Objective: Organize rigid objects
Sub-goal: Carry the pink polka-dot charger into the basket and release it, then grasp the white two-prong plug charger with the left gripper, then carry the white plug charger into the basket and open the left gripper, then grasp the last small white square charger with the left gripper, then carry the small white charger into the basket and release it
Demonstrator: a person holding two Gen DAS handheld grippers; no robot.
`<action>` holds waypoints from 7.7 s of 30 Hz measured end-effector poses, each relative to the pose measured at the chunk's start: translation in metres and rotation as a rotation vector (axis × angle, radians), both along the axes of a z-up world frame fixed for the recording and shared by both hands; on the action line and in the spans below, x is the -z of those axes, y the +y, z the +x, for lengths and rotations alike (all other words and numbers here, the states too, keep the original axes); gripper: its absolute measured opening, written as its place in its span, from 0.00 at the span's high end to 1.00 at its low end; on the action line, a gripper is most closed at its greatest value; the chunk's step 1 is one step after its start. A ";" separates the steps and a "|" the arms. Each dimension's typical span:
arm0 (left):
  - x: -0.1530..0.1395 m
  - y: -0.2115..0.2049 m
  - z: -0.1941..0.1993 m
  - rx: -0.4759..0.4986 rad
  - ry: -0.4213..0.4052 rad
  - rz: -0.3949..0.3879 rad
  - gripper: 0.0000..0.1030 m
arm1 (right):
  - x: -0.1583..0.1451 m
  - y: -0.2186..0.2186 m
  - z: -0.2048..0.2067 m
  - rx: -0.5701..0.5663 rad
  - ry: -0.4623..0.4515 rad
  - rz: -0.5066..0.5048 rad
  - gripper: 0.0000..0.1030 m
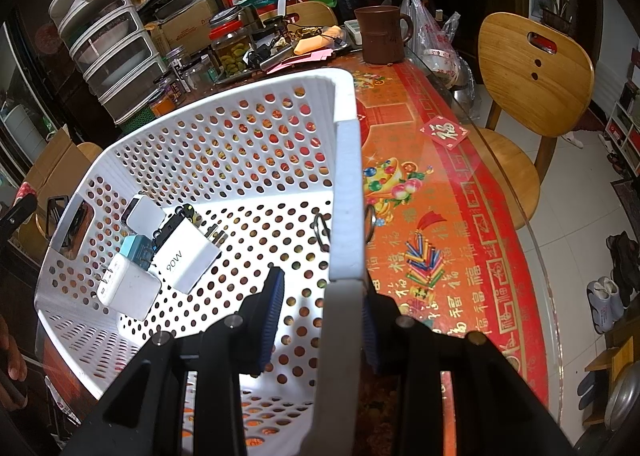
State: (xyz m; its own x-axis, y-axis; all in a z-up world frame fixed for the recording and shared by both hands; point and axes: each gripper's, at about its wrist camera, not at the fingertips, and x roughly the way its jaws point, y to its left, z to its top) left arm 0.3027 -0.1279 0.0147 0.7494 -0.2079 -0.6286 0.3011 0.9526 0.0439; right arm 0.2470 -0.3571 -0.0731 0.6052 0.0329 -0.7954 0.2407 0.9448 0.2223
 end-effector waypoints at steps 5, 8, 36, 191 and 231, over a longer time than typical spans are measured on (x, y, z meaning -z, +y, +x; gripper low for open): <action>0.011 -0.028 0.003 0.037 0.027 0.010 0.59 | 0.000 0.000 0.000 0.000 0.001 -0.001 0.66; 0.022 -0.051 0.002 0.065 0.044 0.037 0.59 | 0.000 0.000 0.000 -0.001 0.000 -0.001 0.66; 0.054 0.130 -0.072 -0.139 0.047 -0.073 0.01 | 0.000 0.003 0.003 -0.010 0.006 -0.007 0.66; 0.166 0.060 -0.021 -0.006 0.247 0.050 0.30 | 0.000 0.005 -0.001 -0.019 0.021 -0.039 0.65; -0.039 0.081 -0.026 -0.120 -0.114 0.075 0.58 | -0.001 0.006 -0.002 -0.020 0.020 -0.040 0.65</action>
